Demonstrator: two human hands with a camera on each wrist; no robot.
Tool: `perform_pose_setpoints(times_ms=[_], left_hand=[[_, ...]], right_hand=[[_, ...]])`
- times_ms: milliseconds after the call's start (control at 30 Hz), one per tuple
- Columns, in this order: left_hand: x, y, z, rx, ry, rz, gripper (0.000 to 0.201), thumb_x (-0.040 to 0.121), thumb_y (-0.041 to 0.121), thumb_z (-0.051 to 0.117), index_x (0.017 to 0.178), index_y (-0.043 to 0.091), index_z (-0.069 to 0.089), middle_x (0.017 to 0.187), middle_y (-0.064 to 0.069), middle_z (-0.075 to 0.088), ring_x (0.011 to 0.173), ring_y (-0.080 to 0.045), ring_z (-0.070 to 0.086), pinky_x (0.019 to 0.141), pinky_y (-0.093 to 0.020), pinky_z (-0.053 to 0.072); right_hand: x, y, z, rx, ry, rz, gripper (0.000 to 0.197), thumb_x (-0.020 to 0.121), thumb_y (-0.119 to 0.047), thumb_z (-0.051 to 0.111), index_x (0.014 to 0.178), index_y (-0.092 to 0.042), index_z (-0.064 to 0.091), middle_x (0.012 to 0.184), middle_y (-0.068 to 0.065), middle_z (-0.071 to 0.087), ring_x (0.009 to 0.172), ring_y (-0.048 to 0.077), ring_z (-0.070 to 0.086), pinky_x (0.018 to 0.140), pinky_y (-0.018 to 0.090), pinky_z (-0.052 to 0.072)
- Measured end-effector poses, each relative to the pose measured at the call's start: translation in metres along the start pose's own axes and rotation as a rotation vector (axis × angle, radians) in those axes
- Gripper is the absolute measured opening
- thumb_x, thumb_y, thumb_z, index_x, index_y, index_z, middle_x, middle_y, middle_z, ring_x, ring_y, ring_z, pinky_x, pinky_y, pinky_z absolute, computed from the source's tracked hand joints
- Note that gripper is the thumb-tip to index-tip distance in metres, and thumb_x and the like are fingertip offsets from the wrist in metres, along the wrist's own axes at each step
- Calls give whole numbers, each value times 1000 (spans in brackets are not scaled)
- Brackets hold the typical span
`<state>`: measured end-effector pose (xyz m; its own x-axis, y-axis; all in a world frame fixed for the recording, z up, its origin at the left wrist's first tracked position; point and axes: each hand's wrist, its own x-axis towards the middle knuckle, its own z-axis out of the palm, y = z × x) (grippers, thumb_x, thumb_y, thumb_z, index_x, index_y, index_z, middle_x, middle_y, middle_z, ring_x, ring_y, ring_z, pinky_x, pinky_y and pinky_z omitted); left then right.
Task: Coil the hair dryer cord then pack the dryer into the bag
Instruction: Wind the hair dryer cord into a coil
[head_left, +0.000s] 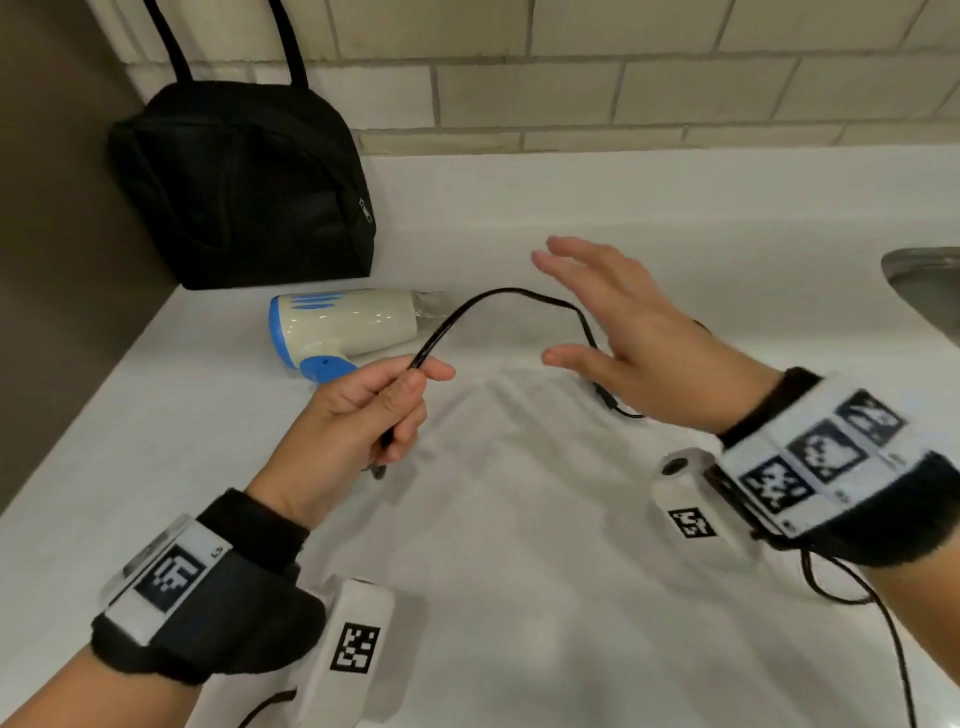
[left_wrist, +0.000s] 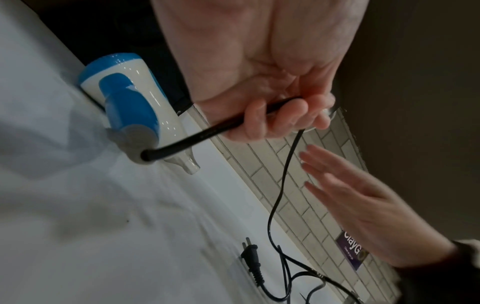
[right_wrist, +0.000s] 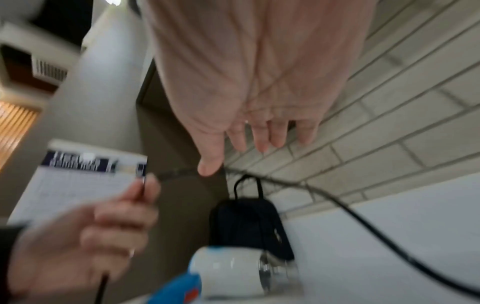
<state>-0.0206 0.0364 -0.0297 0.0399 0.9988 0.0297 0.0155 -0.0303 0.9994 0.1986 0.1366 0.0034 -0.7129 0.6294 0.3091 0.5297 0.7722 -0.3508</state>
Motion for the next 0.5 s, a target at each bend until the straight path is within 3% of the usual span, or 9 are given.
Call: perform_pose_setpoints(times_ms=[67, 100, 133, 167, 233, 333, 400, 467, 500], left_hand=[[-2, 2, -3, -7, 2, 16, 49, 49, 70, 67, 84, 37, 70, 47, 12, 44, 44, -4, 38, 45, -17, 33], [-3, 3, -6, -16, 3, 20, 50, 48, 70, 67, 84, 36, 71, 47, 12, 44, 44, -5, 38, 46, -18, 33], [-4, 3, -8, -28, 15, 21, 50, 48, 69, 68, 84, 35, 71, 47, 11, 44, 45, -5, 38, 46, -20, 33], [-5, 2, -11, -39, 29, 19, 51, 48, 69, 69, 84, 33, 72, 48, 11, 45, 45, -6, 39, 47, -21, 33], [-9, -3, -17, -31, 57, -11, 46, 51, 65, 70, 84, 32, 72, 50, 11, 46, 48, -6, 42, 51, -23, 34], [-17, -13, -16, 111, 62, -31, 27, 67, 56, 51, 76, 38, 70, 52, 10, 53, 54, -6, 47, 61, -24, 39], [-20, -17, -9, 157, 53, -14, 27, 70, 52, 44, 70, 38, 67, 53, 10, 55, 56, -4, 49, 62, -20, 41], [-20, -17, -1, 133, 50, 10, 24, 72, 49, 43, 69, 38, 65, 51, 10, 53, 55, -5, 50, 66, -25, 43], [-19, -16, 3, 117, 57, 27, 23, 73, 48, 43, 69, 38, 64, 50, 9, 51, 53, -6, 49, 68, -31, 43]], right_hand=[[24, -5, 25, -41, -68, -13, 54, 89, -38, 43, 136, -14, 33, 135, 13, 46, 128, 27, 38, 110, 41, 16], [33, -7, 31, 11, -113, -5, 42, 92, -31, 40, 132, -16, 40, 119, 10, 59, 115, 25, 50, 108, 40, 20], [41, -9, 34, 98, -156, 6, 33, 94, -25, 38, 125, -19, 49, 96, 5, 65, 94, 23, 58, 100, 36, 30], [47, -10, 36, 194, -156, 17, 28, 95, -23, 38, 115, -19, 56, 75, 1, 61, 74, 21, 56, 85, 32, 40], [55, -10, 37, 350, -25, 57, 20, 93, -21, 44, 95, -19, 63, 55, -8, 48, 52, 13, 47, 60, 24, 41], [59, -6, 38, 473, 182, 161, 18, 85, -28, 57, 67, -28, 60, 42, -12, 47, 42, 6, 41, 46, 15, 34], [62, -5, 42, 478, 273, 224, 24, 78, -39, 63, 60, -23, 60, 41, -12, 47, 41, 6, 38, 47, 19, 32], [66, -7, 50, 449, 269, 291, 34, 75, -47, 63, 56, -19, 58, 36, -13, 47, 39, 5, 39, 48, 24, 31], [67, -9, 56, 426, 197, 326, 38, 76, -49, 60, 53, -20, 57, 34, -15, 48, 37, 3, 40, 49, 25, 31]])
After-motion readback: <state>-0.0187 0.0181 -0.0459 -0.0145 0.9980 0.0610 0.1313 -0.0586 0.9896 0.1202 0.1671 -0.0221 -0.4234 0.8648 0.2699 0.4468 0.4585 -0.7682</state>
